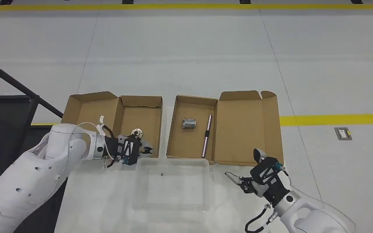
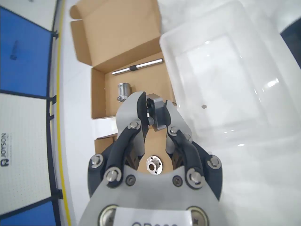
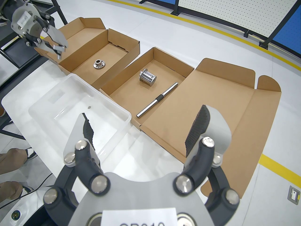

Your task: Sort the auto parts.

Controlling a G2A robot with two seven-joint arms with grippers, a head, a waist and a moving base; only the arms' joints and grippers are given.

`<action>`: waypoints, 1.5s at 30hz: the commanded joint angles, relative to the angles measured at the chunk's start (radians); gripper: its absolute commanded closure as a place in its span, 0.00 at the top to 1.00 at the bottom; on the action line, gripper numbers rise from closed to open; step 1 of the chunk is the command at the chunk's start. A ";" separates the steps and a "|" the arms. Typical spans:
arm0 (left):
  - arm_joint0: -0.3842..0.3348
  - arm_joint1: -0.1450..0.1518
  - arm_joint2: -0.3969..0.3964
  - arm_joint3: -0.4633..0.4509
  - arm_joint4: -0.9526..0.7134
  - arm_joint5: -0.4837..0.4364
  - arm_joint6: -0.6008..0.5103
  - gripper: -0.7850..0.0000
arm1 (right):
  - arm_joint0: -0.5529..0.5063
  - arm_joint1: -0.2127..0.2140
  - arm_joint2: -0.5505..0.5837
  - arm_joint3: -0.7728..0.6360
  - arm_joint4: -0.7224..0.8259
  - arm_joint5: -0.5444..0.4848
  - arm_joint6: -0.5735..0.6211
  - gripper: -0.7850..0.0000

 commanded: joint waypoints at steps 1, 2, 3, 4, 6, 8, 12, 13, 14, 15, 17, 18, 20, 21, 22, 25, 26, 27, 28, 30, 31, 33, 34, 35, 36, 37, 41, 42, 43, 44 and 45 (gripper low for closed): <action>-0.008 -0.001 0.014 0.000 0.021 -0.002 0.000 0.00 | 0.000 0.000 0.000 0.000 0.000 0.000 0.000 1.00; -0.008 -0.001 0.014 0.000 0.021 -0.002 0.000 0.00 | 0.000 0.000 0.000 0.000 0.000 0.000 0.000 1.00; -0.008 -0.001 0.014 0.000 0.021 -0.002 0.000 0.00 | 0.000 0.000 0.000 0.000 0.000 0.000 0.000 1.00; -0.008 -0.001 0.014 0.000 0.021 -0.002 0.000 0.00 | 0.000 0.000 0.000 0.000 0.000 0.000 0.000 1.00; -0.008 -0.001 0.014 0.000 0.021 -0.002 0.000 0.00 | 0.000 0.000 0.000 0.000 0.000 0.000 0.000 1.00; -0.008 -0.001 0.014 0.000 0.021 -0.002 0.000 0.00 | 0.000 0.000 0.000 0.000 0.000 0.000 0.000 1.00; 0.008 -0.004 0.007 0.023 -0.009 0.020 -0.034 0.00 | 0.000 0.000 0.000 0.000 0.000 0.000 0.000 1.00; 0.009 -0.005 0.001 0.048 -0.019 0.028 -0.077 0.00 | 0.000 0.000 0.000 0.000 0.000 0.000 0.000 1.00; 0.009 -0.009 -0.007 0.073 -0.051 0.033 -0.112 0.00 | 0.000 0.000 0.000 0.000 0.000 0.000 0.000 1.00; 0.010 -0.013 -0.014 0.100 -0.091 0.032 -0.137 0.00 | 0.000 0.000 0.000 0.000 0.000 0.000 0.000 1.00; 0.005 -0.022 -0.023 0.153 -0.144 0.034 -0.219 0.00 | 0.000 0.000 0.000 0.000 0.000 0.000 0.000 1.00; 0.002 -0.028 -0.023 0.174 -0.167 0.028 -0.253 0.00 | 0.000 0.000 0.000 0.000 0.000 0.000 0.000 1.00; -0.006 -0.040 -0.014 0.205 -0.182 0.029 -0.344 0.00 | 0.000 0.000 0.000 0.000 0.000 0.000 0.000 1.00; -0.009 -0.047 -0.008 0.216 -0.194 0.029 -0.380 0.00 | 0.000 0.000 0.000 0.000 0.000 0.000 0.000 1.00; -0.013 -0.055 0.001 0.222 -0.197 0.032 -0.417 0.00 | 0.000 0.000 0.000 0.000 0.000 0.000 0.000 1.00; -0.026 -0.083 0.042 0.241 -0.184 0.042 -0.530 0.00 | 0.000 0.000 0.000 0.000 0.000 0.000 0.000 1.00; -0.031 -0.094 0.057 0.249 -0.185 0.048 -0.550 0.00 | 0.000 0.000 0.000 0.000 0.000 0.000 0.000 1.00; -0.036 -0.106 0.070 0.264 -0.194 0.050 -0.558 0.00 | 0.000 0.000 0.000 0.000 0.000 0.000 0.000 1.00; -0.043 -0.118 0.082 0.280 -0.200 0.056 -0.562 0.00 | 0.000 0.000 0.000 0.000 0.000 0.000 0.000 1.00; -0.061 -0.142 0.113 0.317 -0.186 0.066 -0.587 0.00 | 0.000 0.000 0.000 0.000 0.000 0.000 0.000 1.00; -0.069 -0.156 0.127 0.335 -0.187 0.074 -0.587 0.00 | 0.000 0.000 0.000 0.000 0.000 0.000 0.000 1.00; -0.086 -0.181 0.149 0.381 -0.206 0.069 -0.566 0.00 | 0.000 0.000 0.000 0.000 0.000 0.000 0.000 1.00; -0.097 -0.193 0.162 0.401 -0.196 0.073 -0.569 0.00 | 0.000 0.000 0.000 0.000 0.000 0.000 0.000 1.00; -0.106 -0.205 0.173 0.421 -0.194 0.074 -0.563 0.00 | 0.000 0.000 0.000 0.000 0.000 0.000 0.000 1.00; -0.114 -0.216 0.182 0.441 -0.195 0.075 -0.554 0.00 | 0.000 0.000 0.000 0.000 0.000 0.000 0.000 1.00; -0.121 -0.226 0.191 0.460 -0.192 0.078 -0.545 0.00 | 0.000 0.000 0.000 0.000 0.000 0.000 0.000 1.00; -0.144 -0.265 0.224 0.522 -0.174 0.078 -0.514 0.27 | 0.000 0.000 0.000 0.000 0.000 0.000 0.000 1.00; -0.148 -0.274 0.231 0.537 -0.172 0.080 -0.506 0.35 | 0.000 0.000 0.000 0.000 0.000 0.000 0.000 1.00; -0.153 -0.283 0.238 0.551 -0.166 0.082 -0.501 0.38 | 0.000 0.000 0.000 0.000 0.000 0.000 0.000 1.00; -0.157 -0.291 0.243 0.565 -0.162 0.085 -0.494 0.40 | 0.000 0.000 0.000 0.000 0.000 0.000 0.000 1.00; -0.161 -0.298 0.247 0.578 -0.159 0.086 -0.486 0.43 | 0.000 0.000 0.000 0.000 0.000 0.000 0.000 1.00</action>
